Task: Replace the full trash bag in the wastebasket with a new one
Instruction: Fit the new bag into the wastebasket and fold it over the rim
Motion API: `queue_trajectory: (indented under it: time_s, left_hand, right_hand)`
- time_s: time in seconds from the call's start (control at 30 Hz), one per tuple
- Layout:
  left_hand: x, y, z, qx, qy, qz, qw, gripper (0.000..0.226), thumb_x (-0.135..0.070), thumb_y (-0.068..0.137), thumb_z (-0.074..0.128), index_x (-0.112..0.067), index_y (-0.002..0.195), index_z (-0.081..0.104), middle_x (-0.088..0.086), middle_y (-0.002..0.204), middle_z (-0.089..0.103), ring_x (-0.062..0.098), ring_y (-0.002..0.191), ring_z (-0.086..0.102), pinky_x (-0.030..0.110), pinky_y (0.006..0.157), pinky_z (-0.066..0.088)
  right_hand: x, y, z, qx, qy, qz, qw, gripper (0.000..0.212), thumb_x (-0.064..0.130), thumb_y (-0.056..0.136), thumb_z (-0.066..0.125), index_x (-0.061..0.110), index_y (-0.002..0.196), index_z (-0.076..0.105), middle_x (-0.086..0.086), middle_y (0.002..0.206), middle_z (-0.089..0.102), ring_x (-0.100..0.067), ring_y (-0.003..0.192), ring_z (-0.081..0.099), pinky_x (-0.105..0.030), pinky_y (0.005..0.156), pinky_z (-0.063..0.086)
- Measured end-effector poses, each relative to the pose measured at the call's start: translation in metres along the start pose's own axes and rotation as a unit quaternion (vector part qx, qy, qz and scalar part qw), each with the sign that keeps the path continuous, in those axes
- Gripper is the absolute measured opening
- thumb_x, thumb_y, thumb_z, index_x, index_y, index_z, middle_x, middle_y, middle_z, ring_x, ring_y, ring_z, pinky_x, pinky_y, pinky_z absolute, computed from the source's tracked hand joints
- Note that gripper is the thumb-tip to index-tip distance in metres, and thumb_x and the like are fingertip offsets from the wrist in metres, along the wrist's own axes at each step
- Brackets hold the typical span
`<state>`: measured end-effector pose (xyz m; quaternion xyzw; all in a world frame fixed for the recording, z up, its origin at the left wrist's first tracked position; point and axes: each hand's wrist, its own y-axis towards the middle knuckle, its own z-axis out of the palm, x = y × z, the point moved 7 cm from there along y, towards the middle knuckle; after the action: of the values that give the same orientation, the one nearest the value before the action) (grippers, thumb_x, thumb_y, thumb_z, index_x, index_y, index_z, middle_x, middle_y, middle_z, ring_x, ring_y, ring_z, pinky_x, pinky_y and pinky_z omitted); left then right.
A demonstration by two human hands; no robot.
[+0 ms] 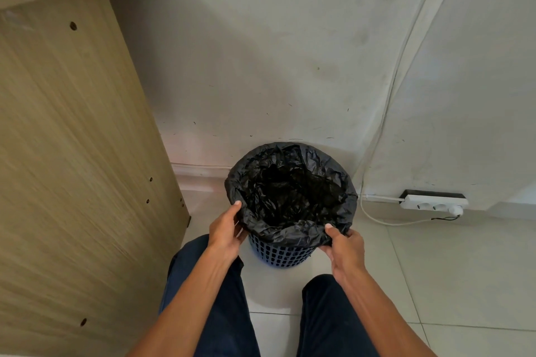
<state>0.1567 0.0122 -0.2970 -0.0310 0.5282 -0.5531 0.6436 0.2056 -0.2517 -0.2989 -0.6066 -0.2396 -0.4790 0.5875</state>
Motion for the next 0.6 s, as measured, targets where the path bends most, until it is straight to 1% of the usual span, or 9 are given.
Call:
queue_trajectory:
  time_s: [0.1,0.17,0.23,0.27,0.3,0.4,0.43,0.5,0.6]
  left_hand:
    - [0.0,0.004,0.003,0.009,-0.046,-0.018,0.999,0.023,-0.011,0.092,0.069,-0.001,0.112,0.066,0.016,0.109,0.068,0.025,0.098,0.067,0.037,0.086,0.057]
    - [0.001,0.005,0.004,0.017,-0.068,-0.031,0.997,0.027,-0.007,0.092,0.068,0.002,0.117,0.064,0.018,0.111,0.068,0.026,0.099,0.067,0.035,0.083,0.058]
    - [-0.001,0.007,0.003,0.016,-0.061,-0.025,0.998,0.027,-0.005,0.091,0.067,0.002,0.118,0.064,0.017,0.109,0.069,0.023,0.094,0.068,0.03,0.075,0.06]
    - [-0.003,0.007,0.002,0.013,-0.048,-0.019,0.999,0.024,-0.005,0.091,0.067,0.0,0.115,0.065,0.015,0.105,0.07,0.021,0.091,0.067,0.028,0.07,0.059]
    - [-0.004,0.007,0.001,0.007,-0.032,-0.015,0.999,0.02,-0.005,0.09,0.067,-0.003,0.11,0.067,0.012,0.101,0.07,0.019,0.088,0.066,0.029,0.068,0.058]
    - [-0.005,0.008,-0.006,-0.029,0.039,-0.011,0.999,0.01,-0.011,0.086,0.068,-0.013,0.096,0.067,0.003,0.094,0.068,0.016,0.089,0.062,0.038,0.081,0.052]
    - [-0.005,0.007,-0.008,-0.033,0.047,-0.011,0.998,0.009,-0.011,0.085,0.068,-0.014,0.094,0.066,0.002,0.092,0.068,0.017,0.09,0.062,0.041,0.084,0.052]
    - [-0.004,0.006,-0.011,-0.032,0.03,-0.009,0.999,0.006,-0.006,0.086,0.065,-0.011,0.088,0.063,0.006,0.089,0.066,0.021,0.087,0.061,0.041,0.083,0.053]
    - [-0.005,0.006,-0.016,-0.048,0.014,0.022,0.999,0.013,0.002,0.089,0.062,-0.007,0.08,0.06,0.01,0.086,0.065,0.022,0.084,0.062,0.039,0.084,0.055]
  right_hand:
    - [0.0,0.0,-0.001,0.006,0.022,0.005,1.0,0.008,0.001,0.095,0.061,0.002,0.103,0.064,-0.012,0.105,0.069,-0.023,0.092,0.067,-0.048,0.089,0.056]
    - [-0.001,0.001,-0.003,-0.002,0.03,0.004,1.0,0.011,0.001,0.095,0.062,0.002,0.105,0.058,-0.012,0.107,0.066,-0.024,0.094,0.066,-0.048,0.088,0.056]
    - [0.0,0.003,-0.005,-0.003,0.026,0.005,1.0,0.021,0.002,0.095,0.063,0.003,0.112,0.051,-0.012,0.11,0.062,-0.025,0.098,0.064,-0.051,0.09,0.055]
    - [0.0,0.003,-0.004,0.002,0.023,0.005,1.0,0.023,0.001,0.095,0.062,0.004,0.114,0.05,-0.013,0.112,0.061,-0.025,0.098,0.064,-0.052,0.091,0.055]
    - [0.002,0.003,-0.004,0.008,0.022,0.007,1.0,0.025,0.001,0.095,0.062,0.004,0.116,0.05,-0.013,0.113,0.061,-0.025,0.1,0.064,-0.052,0.092,0.055]
    - [0.006,0.006,-0.003,0.028,0.025,0.021,0.999,0.032,-0.001,0.095,0.061,0.002,0.125,0.05,-0.014,0.118,0.06,-0.029,0.109,0.063,-0.052,0.091,0.055]
    - [0.008,0.008,-0.001,0.037,0.023,0.024,0.999,0.033,-0.002,0.095,0.06,0.001,0.126,0.05,-0.014,0.119,0.06,-0.03,0.11,0.062,-0.051,0.09,0.055]
    - [0.012,0.013,0.003,0.059,0.008,0.027,0.998,0.034,-0.002,0.095,0.06,0.0,0.128,0.05,-0.016,0.121,0.061,-0.031,0.111,0.063,-0.052,0.087,0.057]
    - [0.018,0.021,0.01,0.086,-0.014,0.035,0.996,0.037,-0.002,0.095,0.059,0.0,0.13,0.051,-0.018,0.124,0.063,-0.033,0.112,0.063,-0.051,0.085,0.059]
